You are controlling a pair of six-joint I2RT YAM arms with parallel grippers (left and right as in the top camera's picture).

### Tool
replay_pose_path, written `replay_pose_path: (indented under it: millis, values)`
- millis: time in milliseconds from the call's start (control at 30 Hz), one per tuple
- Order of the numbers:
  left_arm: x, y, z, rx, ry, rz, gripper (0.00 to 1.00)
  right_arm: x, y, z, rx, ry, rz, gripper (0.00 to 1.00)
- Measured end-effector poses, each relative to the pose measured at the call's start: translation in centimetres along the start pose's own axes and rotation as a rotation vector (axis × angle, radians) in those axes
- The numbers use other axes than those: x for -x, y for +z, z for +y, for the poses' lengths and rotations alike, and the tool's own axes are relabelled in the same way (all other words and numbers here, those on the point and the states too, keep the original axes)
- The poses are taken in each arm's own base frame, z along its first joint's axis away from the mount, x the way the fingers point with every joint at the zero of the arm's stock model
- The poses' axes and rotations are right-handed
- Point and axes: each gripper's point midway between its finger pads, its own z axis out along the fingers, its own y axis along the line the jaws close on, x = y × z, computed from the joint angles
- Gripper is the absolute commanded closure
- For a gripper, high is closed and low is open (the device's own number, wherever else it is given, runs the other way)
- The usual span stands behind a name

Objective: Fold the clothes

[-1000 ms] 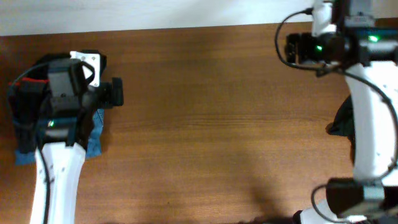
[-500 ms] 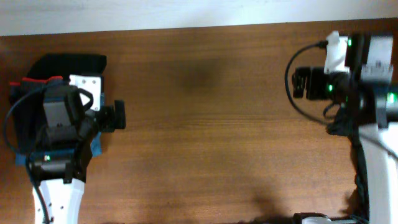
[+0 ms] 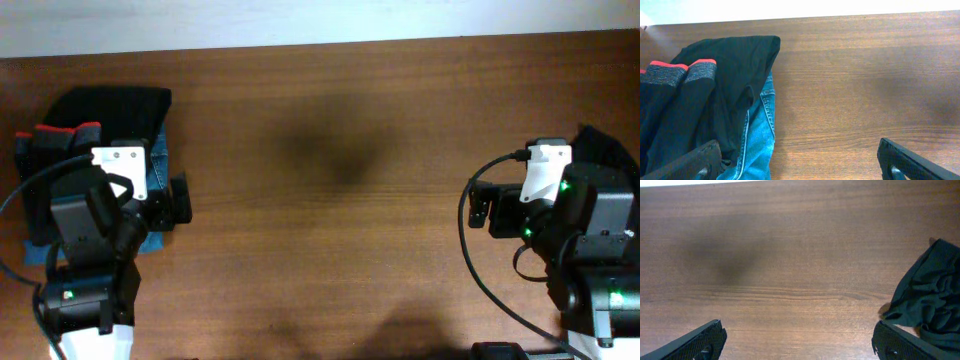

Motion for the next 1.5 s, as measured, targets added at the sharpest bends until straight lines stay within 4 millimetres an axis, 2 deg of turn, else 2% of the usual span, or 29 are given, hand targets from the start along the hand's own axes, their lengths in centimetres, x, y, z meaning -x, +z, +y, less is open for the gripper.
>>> replay_pose_path:
  millis: [267,533,767,900,967,1133,1233,1333,1400,1500]
  values:
    - [-0.4,0.8,0.0,-0.003,-0.002,0.026,0.0,-0.5,1.3,-0.1,0.0,0.005,0.047,0.01]
    - [-0.9,1.0,0.0,-0.006,-0.004,0.048,0.01,-1.8,4.5,-0.3,0.002,0.015,0.166,0.01]
    - [-0.9,1.0,0.0,-0.006,-0.004,0.051,0.01,-4.3,8.2,-0.7,0.002,0.029,0.33,0.01]
    - [-1.0,1.1,0.0,-0.006,-0.004,0.051,0.01,-6.4,8.9,-0.7,0.001,0.038,0.429,0.01]
    - [-1.0,1.1,0.0,-0.006,-0.004,0.052,0.01,-6.7,8.8,-0.7,0.001,0.038,0.441,0.01]
    - [-1.0,1.1,0.0,-0.006,-0.004,0.051,0.01,-5.8,7.8,-1.0,-0.017,0.03,0.385,0.01]
    - [-1.0,1.1,0.0,-0.006,-0.004,0.051,0.01,-4.0,6.0,-1.1,-0.033,0.008,0.276,0.01]
    - [-1.0,1.1,0.0,-0.006,-0.004,0.052,0.01,-1.8,3.3,-1.0,-0.042,-0.045,0.109,0.01]
    - [-1.0,1.1,0.0,-0.007,-0.004,0.053,0.01,-1.2,1.7,-1.0,-0.046,-0.072,0.029,0.01]
    - [-1.0,1.1,0.0,-0.006,-0.004,0.053,0.01,-1.8,-0.3,-0.9,-0.058,-0.103,-0.059,0.01]
